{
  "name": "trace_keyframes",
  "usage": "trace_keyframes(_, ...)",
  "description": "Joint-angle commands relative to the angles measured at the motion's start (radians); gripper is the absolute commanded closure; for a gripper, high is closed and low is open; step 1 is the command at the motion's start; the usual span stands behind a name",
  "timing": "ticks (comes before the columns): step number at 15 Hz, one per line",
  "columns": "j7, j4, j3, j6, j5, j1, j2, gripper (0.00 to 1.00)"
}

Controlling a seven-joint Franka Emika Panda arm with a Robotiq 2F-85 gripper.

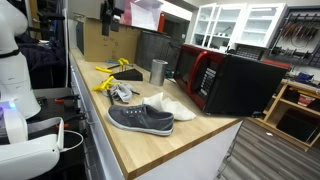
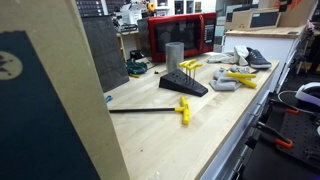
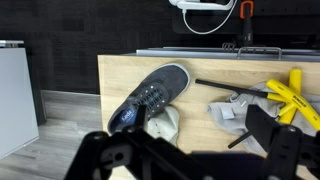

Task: Move one yellow object from the holder to the table

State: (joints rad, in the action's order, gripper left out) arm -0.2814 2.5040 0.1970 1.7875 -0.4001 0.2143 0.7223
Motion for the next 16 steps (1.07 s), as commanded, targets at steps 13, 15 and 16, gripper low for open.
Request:
trace_keyframes(13, 0.426, -0.117, -0.132, 0.289, 0.306, -0.110, -0.338, 0.00)
trace_keyframes(15, 0.502, -0.119, -0.171, 0.332, 0.320, -0.119, -0.373, 0.00)
trace_keyframes(16, 0.536, -0.123, -0.188, 0.350, 0.325, -0.124, -0.391, 0.00)
